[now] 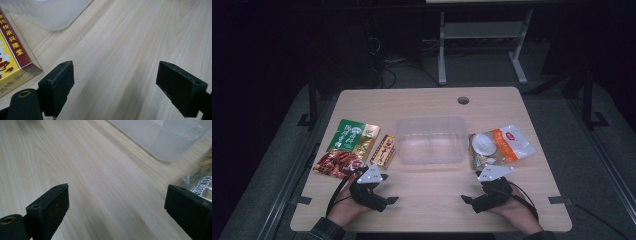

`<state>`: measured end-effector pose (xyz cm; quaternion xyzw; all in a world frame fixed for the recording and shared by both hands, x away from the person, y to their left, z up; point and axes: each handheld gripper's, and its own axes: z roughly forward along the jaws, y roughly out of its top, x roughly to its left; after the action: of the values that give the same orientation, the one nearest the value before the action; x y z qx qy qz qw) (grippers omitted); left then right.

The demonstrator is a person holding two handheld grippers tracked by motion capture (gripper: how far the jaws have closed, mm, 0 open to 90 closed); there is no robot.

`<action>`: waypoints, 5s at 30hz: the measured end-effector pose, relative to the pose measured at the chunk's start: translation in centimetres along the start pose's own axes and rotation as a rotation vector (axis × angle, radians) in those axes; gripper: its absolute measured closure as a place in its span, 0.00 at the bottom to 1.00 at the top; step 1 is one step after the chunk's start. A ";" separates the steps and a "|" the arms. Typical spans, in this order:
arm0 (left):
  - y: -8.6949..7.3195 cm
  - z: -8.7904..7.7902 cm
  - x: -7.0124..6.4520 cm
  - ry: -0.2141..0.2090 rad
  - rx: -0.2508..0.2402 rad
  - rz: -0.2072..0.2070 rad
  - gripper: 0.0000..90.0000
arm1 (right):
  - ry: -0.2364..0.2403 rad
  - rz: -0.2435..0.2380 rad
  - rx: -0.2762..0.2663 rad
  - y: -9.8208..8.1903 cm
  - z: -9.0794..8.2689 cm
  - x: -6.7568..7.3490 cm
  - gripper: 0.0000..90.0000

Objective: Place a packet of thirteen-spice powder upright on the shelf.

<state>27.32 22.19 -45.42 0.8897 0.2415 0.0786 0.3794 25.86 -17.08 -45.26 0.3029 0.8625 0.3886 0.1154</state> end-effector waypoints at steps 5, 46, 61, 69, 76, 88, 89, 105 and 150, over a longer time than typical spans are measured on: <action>0.1 -0.2 0.1 0.005 0.000 0.002 0.20 | -0.003 0.000 -0.009 -0.1 -0.2 -0.1 0.06; 2.0 0.7 6.0 0.176 0.093 -0.171 1.00 | 0.027 0.010 -0.014 -0.2 -0.3 0.0 0.07; 2.3 -1.6 8.6 0.282 0.017 -0.223 1.00 | 0.028 0.009 -0.015 -0.2 -0.3 -0.1 0.07; 5.3 0.6 12.6 0.294 0.021 -0.217 1.00 | 0.029 0.012 -0.012 -0.2 -0.3 -0.2 0.07; 7.2 4.0 15.5 0.285 0.021 -0.240 1.00 | 0.028 0.018 -0.011 -0.4 -0.3 -0.3 0.07; 8.8 6.5 17.5 0.270 0.059 -0.236 1.00 | 0.032 0.025 -0.010 -0.5 -0.4 -0.4 0.07; 8.8 6.5 17.5 0.270 0.059 -0.236 1.00 | 0.032 0.025 -0.010 -0.5 -0.4 -0.4 0.07; 7.0 5.4 15.6 0.206 0.059 -0.272 1.00 | 0.032 0.021 -0.008 -0.4 -0.3 -0.3 0.07; 0.7 -0.9 10.2 0.106 0.084 -0.272 1.00 | 0.022 0.023 -0.009 -0.4 -0.5 -0.4 0.07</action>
<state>36.21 27.34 -44.77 0.8584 0.3826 0.0630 0.3358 25.72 -17.84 -45.21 0.3079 0.8583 0.3973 0.1028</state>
